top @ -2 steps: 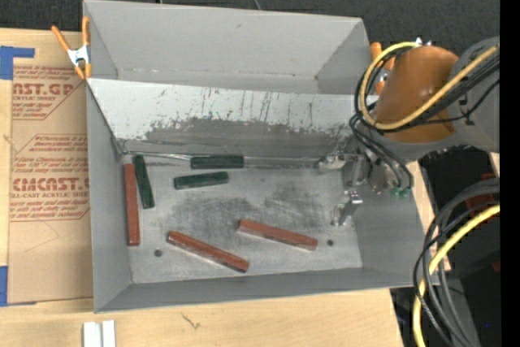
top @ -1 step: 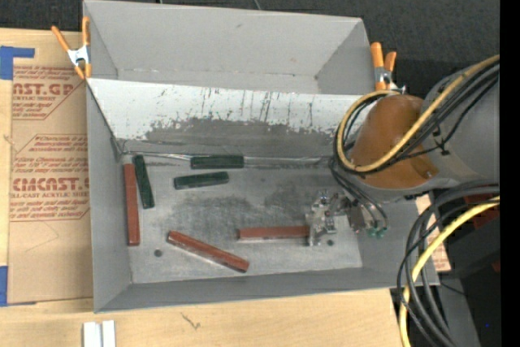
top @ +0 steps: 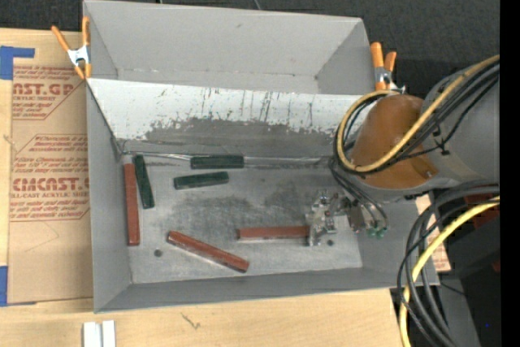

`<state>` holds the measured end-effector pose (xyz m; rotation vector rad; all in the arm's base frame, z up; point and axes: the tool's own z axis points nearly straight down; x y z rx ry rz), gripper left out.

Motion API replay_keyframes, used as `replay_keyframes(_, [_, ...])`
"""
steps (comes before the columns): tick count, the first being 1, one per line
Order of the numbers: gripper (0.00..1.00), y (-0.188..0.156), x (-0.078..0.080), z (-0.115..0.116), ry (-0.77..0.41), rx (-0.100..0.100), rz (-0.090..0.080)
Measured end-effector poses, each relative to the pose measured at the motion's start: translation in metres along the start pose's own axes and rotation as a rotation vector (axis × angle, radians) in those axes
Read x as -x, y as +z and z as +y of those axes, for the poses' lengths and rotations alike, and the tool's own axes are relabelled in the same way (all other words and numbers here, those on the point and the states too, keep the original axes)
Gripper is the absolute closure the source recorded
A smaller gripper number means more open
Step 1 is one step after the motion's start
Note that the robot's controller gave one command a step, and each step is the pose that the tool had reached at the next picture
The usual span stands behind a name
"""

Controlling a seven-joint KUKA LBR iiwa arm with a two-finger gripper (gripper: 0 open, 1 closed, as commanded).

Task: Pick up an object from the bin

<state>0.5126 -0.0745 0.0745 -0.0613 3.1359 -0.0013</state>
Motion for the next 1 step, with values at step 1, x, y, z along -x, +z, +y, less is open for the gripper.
replay_keyframes(1, [1.0, -0.1531, 0.022, -0.0069, 0.025, 0.001, -0.001])
